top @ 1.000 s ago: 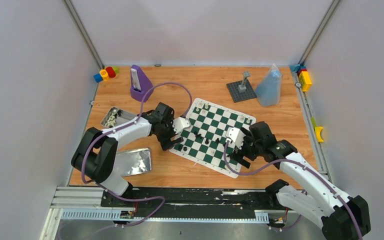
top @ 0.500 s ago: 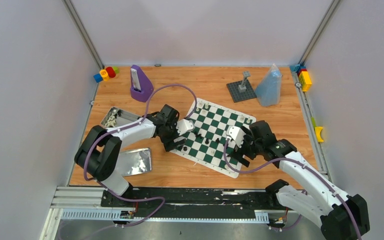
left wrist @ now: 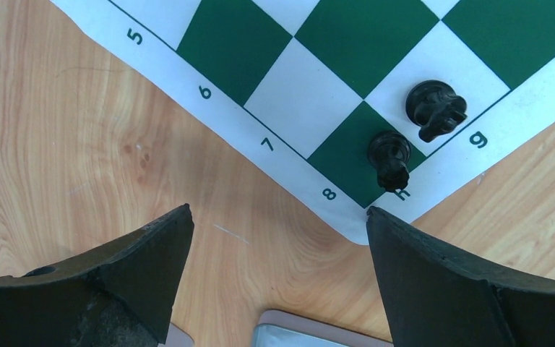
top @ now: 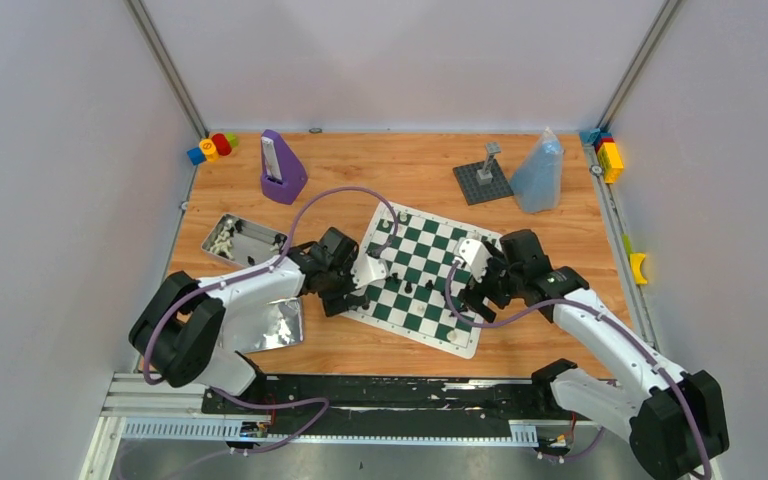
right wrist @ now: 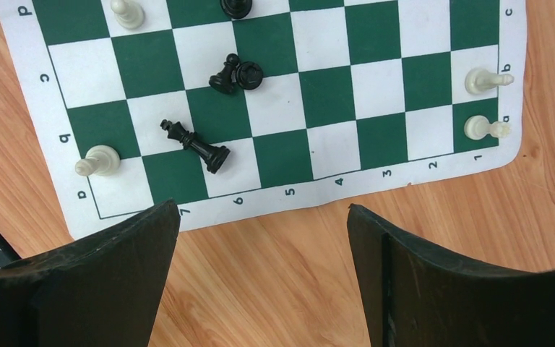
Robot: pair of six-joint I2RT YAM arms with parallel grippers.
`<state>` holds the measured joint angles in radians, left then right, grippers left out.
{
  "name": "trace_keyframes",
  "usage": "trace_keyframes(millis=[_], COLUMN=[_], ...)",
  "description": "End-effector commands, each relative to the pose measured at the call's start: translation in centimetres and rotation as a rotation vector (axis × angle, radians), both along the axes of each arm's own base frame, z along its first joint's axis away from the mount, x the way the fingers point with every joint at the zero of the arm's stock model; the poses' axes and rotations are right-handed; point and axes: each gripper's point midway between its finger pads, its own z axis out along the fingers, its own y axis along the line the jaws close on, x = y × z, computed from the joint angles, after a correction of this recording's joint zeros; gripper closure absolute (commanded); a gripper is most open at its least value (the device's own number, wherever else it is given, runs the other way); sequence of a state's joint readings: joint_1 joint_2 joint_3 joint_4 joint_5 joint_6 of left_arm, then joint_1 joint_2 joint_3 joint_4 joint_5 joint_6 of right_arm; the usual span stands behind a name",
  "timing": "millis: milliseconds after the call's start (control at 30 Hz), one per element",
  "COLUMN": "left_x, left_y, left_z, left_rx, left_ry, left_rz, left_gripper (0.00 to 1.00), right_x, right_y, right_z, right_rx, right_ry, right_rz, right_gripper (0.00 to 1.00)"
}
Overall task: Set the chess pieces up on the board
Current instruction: Adjust the chessboard at the center of the board.
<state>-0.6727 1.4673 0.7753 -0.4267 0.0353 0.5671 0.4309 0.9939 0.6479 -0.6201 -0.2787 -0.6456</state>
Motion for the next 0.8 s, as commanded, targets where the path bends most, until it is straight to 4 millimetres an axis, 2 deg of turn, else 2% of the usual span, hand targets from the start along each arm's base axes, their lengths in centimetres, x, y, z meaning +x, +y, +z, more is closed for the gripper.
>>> trace_keyframes(millis=[0,333,567,767], left_x=[-3.6,-7.0,-9.4,-9.6], left_y=[2.4,1.6,0.6,-0.1], left_z=[-1.5,-1.2,-1.8,-1.3], left_rx=[0.109,0.097,0.139,0.135], left_ry=[0.077,0.099,0.114,0.1], left_rz=[-0.041,-0.157,-0.245,-0.256], left_gripper=[0.02,0.02,0.02,0.0], right_x=[1.8,2.6,2.9,3.0], right_y=[1.6,1.0,0.9,1.4], right_z=[2.1,1.9,1.6,1.7], right_rx=[0.089,0.133,0.129,0.146], right_ry=[-0.043,-0.02,-0.005,0.011], right_rz=[-0.006,-0.073,-0.089,-0.088], right_gripper=[0.12,0.12,0.12,0.12])
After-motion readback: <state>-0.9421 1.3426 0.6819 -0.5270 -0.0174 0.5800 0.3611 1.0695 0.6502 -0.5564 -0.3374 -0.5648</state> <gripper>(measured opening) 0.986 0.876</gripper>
